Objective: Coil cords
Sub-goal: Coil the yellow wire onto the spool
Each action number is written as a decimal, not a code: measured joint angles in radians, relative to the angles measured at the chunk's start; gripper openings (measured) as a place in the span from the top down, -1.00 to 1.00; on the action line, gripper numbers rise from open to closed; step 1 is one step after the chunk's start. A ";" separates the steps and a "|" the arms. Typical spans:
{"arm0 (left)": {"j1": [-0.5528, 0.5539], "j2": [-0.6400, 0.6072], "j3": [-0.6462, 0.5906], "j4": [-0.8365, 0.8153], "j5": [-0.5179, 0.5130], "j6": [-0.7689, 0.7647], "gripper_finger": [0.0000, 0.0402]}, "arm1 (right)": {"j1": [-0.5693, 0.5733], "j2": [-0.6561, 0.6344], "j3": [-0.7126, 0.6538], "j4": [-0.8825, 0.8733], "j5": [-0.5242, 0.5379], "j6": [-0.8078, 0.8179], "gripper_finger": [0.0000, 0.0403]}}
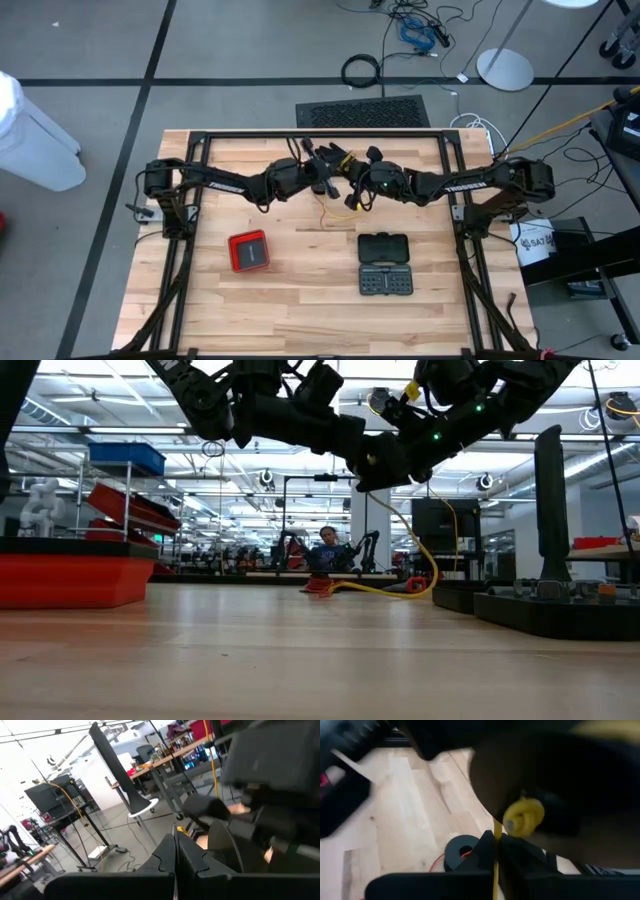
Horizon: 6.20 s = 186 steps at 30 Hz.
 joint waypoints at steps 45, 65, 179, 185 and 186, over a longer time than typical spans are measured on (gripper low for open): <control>-0.020 -0.133 0.007 -0.109 0.212 -0.165 1.00 | -0.032 -0.288 -0.002 -0.439 -0.121 -0.196 0.79; 0.072 -0.149 0.004 -0.188 0.348 -0.217 1.00 | 0.026 -0.442 0.000 -0.687 -0.135 -0.109 0.80; 0.060 0.018 0.009 0.226 0.291 -0.390 1.00 | -0.045 -0.133 -0.082 -0.135 0.017 0.071 1.00; 0.059 0.018 0.013 0.224 0.237 -0.292 1.00 | -0.045 -0.113 -0.082 -0.021 -0.005 0.077 1.00; 0.059 0.018 0.013 0.219 0.234 -0.289 1.00 | -0.045 -0.111 -0.082 0.002 -0.005 0.078 1.00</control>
